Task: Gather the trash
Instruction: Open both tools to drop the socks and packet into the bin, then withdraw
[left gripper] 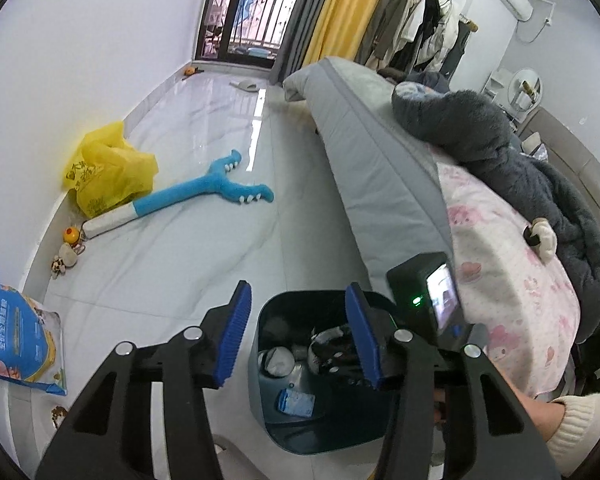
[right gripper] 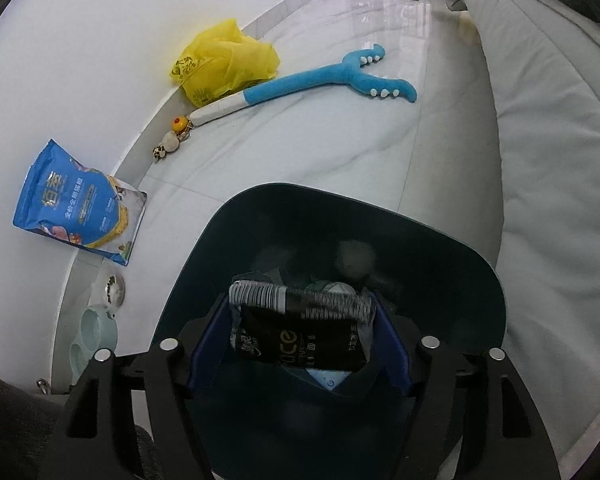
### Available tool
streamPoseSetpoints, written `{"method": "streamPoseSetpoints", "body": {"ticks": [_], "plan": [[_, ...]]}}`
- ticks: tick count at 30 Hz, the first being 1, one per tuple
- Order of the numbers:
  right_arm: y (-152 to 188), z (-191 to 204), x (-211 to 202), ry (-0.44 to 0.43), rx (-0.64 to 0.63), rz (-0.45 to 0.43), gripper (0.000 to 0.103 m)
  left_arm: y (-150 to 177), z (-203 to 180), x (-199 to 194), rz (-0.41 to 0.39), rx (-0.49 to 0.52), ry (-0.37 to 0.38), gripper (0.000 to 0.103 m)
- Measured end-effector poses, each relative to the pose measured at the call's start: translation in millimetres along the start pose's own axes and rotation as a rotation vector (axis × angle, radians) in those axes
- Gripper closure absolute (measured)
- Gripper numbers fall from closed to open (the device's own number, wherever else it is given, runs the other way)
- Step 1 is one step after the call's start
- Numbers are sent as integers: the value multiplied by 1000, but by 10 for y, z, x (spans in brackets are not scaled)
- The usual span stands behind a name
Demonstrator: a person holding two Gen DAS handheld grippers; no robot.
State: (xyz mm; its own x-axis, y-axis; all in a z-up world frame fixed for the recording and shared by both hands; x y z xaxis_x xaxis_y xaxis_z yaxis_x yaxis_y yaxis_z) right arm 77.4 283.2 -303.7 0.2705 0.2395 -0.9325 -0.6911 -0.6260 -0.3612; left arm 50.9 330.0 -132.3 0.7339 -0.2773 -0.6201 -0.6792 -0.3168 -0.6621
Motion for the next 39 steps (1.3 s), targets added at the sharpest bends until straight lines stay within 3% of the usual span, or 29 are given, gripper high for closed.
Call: {"method": "streamPoseSetpoints", "body": {"ticks": [3, 18, 31, 39], "plan": [[2, -6, -13, 9, -3, -1, 23, -59, -49, -51, -23, 8, 9, 52], [-71, -233, -422, 5, 10, -61, 23, -383, -485, -150, -127, 94, 21, 52], [-185, -622, -1130, 18, 17, -225, 23, -582, -966, -36, -167, 144, 42, 49], [-250, -1103, -1615, 50, 69, -354, 23, -664, -1327, 67, -181, 178, 60, 39]]}}
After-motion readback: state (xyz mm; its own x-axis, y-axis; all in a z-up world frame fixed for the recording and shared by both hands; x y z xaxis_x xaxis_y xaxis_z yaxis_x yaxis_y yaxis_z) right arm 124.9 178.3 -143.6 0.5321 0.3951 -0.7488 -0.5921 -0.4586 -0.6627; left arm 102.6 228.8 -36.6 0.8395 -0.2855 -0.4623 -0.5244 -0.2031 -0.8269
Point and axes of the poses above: each gripper's, at about its wrist camera, not at the fingertips, and x roughly the way its jaws point, z to its left, y to its underside, the point moved 10 cm from there along x, roughly the way its jaws point, and after that the axes turned 13 degrees about y, right-handed, at the moved point
